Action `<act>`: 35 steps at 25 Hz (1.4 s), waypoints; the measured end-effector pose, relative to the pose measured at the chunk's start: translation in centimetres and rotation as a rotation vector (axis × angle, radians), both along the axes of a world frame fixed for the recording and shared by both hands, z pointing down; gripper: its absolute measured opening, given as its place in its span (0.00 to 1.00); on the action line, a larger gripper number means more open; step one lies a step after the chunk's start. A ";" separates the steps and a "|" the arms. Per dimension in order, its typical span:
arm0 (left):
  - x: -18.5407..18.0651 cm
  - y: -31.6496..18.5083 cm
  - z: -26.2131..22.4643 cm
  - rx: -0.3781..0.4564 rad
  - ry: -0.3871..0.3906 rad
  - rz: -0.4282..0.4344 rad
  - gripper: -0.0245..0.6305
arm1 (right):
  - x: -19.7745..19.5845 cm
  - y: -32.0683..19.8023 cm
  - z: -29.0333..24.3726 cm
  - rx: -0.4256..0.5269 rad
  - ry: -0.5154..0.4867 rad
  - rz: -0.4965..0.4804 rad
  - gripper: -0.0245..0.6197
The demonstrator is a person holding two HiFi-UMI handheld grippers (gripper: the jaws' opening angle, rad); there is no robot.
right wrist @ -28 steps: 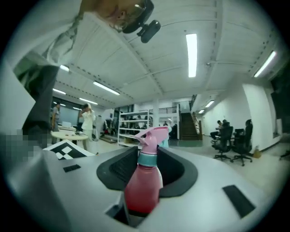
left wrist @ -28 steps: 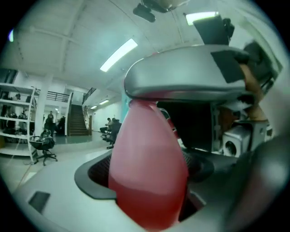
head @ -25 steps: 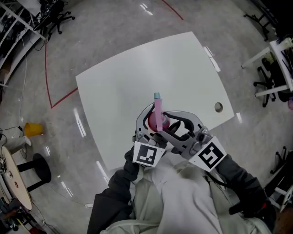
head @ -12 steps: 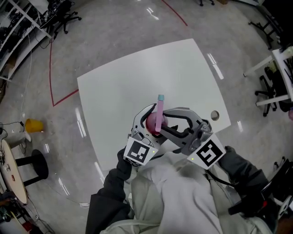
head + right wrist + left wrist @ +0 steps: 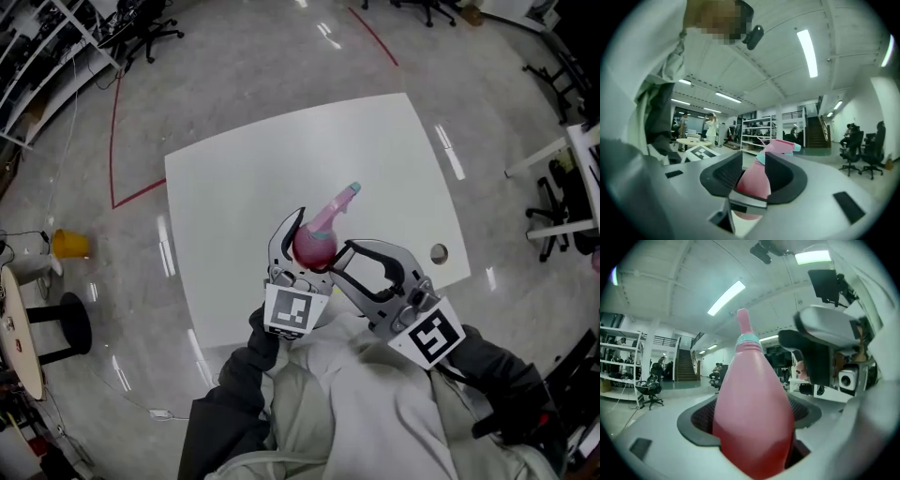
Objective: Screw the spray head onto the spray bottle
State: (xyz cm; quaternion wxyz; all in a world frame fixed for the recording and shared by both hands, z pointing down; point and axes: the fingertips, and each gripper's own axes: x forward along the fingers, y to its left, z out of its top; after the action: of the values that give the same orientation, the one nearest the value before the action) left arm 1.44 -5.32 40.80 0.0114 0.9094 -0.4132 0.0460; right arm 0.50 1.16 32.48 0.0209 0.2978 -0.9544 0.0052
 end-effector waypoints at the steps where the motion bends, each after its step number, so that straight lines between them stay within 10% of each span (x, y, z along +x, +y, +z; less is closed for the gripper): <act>1: -0.4 0.1 -1.0 0.025 0.058 0.026 0.71 | 0.3 0.6 0.0 0.024 0.017 -0.051 0.24; 5: -0.6 2.2 -3.4 0.045 0.161 0.206 0.71 | 2.9 -1.7 -1.9 -0.018 -0.111 -0.171 0.24; 9: 0.5 5.5 -3.8 0.121 -0.013 0.473 0.71 | 2.6 -3.1 -5.1 -0.068 -0.138 -0.416 0.24; 13: 1.4 7.9 -4.9 0.086 0.000 0.591 0.71 | 0.8 -2.2 -5.9 -0.118 -0.093 -0.597 0.24; 20: 1.0 8.3 -6.8 0.107 0.019 0.608 0.71 | 4.3 -6.1 -9.2 0.000 -0.390 -0.250 0.03; 25: 0.1 8.7 -7.4 0.082 0.026 0.641 0.71 | 3.3 -5.5 -8.8 -0.068 -0.403 -0.333 0.03; 26: 0.2 8.9 -7.6 0.086 0.023 0.656 0.71 | 2.7 -5.3 -8.4 -0.116 -0.403 -0.376 0.09; 27: 0.3 9.1 -7.8 0.090 0.023 0.673 0.71 | 2.2 -4.9 -7.9 -0.166 -0.392 -0.428 0.46; 28: 0.5 9.3 -8.0 0.092 0.025 0.690 0.71 | 1.6 -4.1 -7.4 -0.205 -0.363 -0.487 0.54; 35: -0.1 11.4 -8.2 0.054 0.037 0.838 0.71 | -1.7 1.4 -7.6 -0.233 -0.250 -0.800 0.57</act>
State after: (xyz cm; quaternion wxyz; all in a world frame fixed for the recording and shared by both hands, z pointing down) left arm 1.33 6.10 32.59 -0.0249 0.9995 -0.0086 0.0192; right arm -1.25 2.57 24.84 -0.0608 -0.1027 -0.9829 0.1403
